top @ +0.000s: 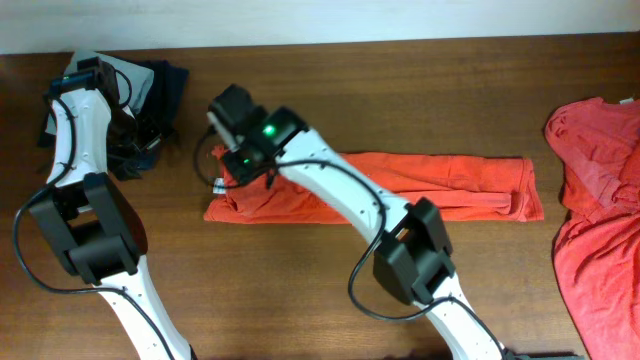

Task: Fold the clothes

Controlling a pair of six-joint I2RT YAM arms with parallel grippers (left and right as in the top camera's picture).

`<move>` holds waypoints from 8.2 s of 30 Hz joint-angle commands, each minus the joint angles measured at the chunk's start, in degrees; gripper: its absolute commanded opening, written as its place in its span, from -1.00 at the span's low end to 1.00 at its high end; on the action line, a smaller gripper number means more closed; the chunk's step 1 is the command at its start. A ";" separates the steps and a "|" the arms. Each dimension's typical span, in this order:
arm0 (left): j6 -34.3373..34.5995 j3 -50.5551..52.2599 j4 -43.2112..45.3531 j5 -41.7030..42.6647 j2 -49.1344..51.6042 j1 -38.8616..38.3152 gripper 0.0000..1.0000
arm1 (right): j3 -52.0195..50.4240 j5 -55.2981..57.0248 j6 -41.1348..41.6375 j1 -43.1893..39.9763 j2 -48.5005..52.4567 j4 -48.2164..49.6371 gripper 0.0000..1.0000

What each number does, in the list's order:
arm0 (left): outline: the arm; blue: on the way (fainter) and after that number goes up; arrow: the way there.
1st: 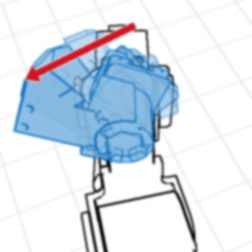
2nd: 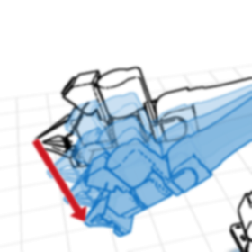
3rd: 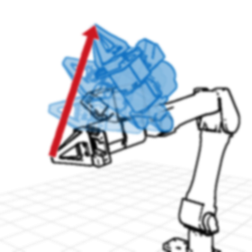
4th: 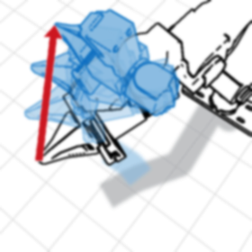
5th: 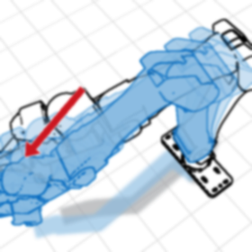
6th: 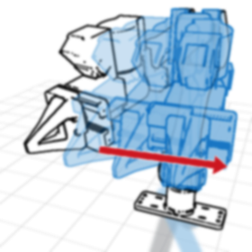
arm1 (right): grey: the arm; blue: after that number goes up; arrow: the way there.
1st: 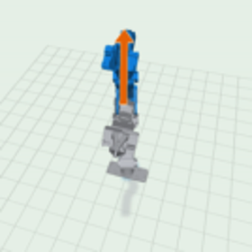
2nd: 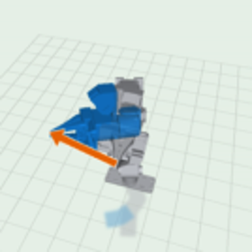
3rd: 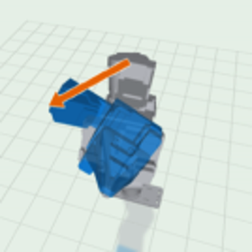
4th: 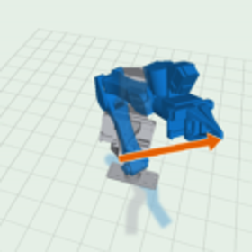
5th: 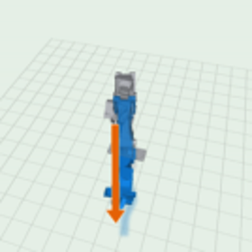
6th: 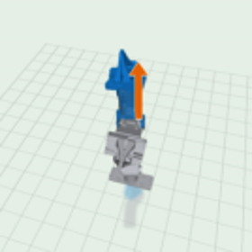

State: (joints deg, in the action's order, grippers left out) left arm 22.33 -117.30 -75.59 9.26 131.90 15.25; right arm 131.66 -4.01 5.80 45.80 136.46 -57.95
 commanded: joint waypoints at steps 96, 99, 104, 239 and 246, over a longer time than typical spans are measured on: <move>0.39 -0.72 -0.02 0.42 -0.37 0.04 0.98 | -0.28 13.62 7.21 4.07 6.27 5.07 -0.86; 0.37 -0.72 -0.02 0.42 -0.37 0.04 0.98 | -0.28 13.97 7.21 4.07 5.95 5.42 -0.86; 0.37 -0.72 -0.04 0.42 -0.37 0.04 0.98 | -0.28 14.53 8.48 4.07 5.86 7.28 -0.86; 0.37 -0.72 -0.02 0.42 -0.37 0.04 0.98 | -46.51 -21.94 0.52 -26.69 -16.92 11.63 -0.92; 0.37 -0.72 -0.02 0.42 -0.37 0.04 0.98 | -50.73 -24.52 3.76 -26.69 -16.92 14.25 -0.92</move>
State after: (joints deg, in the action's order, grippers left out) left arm 22.33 -117.30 -75.59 9.26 131.90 15.25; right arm 81.78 -26.17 7.11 18.83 119.22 -43.48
